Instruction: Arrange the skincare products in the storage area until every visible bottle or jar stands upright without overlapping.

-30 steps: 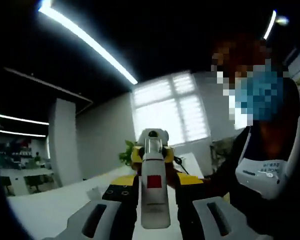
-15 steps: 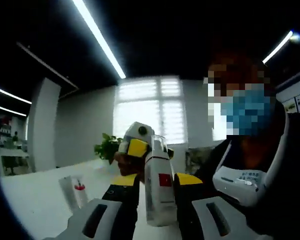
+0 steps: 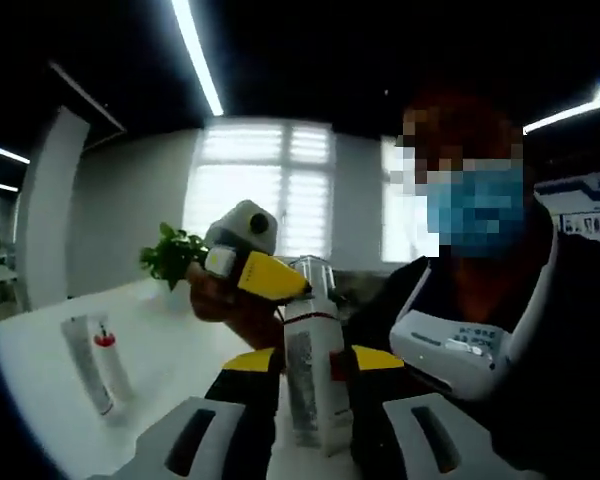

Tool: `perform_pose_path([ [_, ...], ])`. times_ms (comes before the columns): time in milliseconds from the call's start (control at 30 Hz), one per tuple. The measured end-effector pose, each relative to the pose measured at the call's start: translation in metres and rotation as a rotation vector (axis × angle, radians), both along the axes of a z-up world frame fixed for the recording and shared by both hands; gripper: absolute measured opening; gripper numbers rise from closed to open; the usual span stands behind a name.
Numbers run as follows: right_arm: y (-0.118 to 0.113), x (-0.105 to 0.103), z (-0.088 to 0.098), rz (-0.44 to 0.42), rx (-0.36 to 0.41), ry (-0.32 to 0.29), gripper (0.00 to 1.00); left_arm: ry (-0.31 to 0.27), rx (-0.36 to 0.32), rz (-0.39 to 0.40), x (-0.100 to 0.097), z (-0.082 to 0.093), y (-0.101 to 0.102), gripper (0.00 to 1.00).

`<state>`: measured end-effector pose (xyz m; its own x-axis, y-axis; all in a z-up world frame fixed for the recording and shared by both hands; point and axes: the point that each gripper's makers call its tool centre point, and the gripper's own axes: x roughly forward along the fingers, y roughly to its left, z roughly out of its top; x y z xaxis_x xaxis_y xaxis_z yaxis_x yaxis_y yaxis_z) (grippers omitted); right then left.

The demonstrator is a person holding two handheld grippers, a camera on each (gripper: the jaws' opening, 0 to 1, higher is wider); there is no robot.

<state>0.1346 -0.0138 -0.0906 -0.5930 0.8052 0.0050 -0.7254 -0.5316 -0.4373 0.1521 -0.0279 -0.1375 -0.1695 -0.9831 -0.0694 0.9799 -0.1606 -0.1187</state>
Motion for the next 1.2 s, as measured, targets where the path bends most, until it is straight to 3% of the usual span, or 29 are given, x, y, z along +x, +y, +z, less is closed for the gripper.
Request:
perform_pose_path([
  [400, -0.018, 0.001, -0.017, 0.082, -0.061, -0.083, 0.17, 0.049, 0.105, -0.124, -0.014, -0.024, -0.009, 0.23],
  [700, -0.031, 0.001, -0.026, 0.133, -0.097, -0.113, 0.17, 0.048, 0.154, -0.195, -0.023, -0.033, -0.018, 0.22],
  [933, -0.032, 0.004, -0.024, 0.128, -0.097, -0.103, 0.17, 0.055, 0.115, -0.189, -0.02, -0.032, -0.018, 0.22],
  [1200, -0.027, 0.019, -0.018, 0.047, -0.083, -0.062, 0.2, 0.033, 0.038, -0.118, -0.006, -0.026, -0.017, 0.21],
])
